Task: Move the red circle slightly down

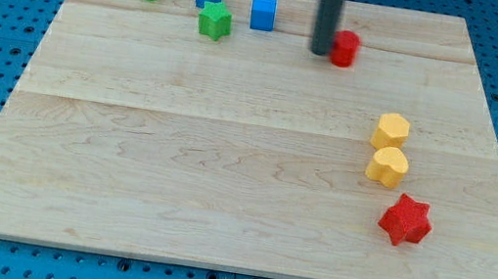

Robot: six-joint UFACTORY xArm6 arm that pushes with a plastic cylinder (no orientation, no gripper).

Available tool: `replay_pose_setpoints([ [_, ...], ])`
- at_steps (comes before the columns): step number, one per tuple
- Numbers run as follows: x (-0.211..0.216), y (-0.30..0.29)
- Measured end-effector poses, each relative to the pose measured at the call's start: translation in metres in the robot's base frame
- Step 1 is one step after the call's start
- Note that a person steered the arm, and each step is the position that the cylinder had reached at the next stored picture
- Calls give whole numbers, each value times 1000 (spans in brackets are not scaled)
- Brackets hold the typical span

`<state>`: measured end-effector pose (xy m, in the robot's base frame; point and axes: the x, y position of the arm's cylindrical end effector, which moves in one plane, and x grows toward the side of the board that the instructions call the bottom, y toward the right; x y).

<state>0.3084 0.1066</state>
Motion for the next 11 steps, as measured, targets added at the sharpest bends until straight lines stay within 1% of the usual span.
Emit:
replay_pose_setpoints([
  [2, -36, -9],
  [3, -72, -8],
  [5, -97, 13],
  [6, -74, 46],
  [7, -12, 73],
  [8, 10, 68],
  [9, -16, 94],
  [10, -43, 71],
  [11, -67, 33],
])
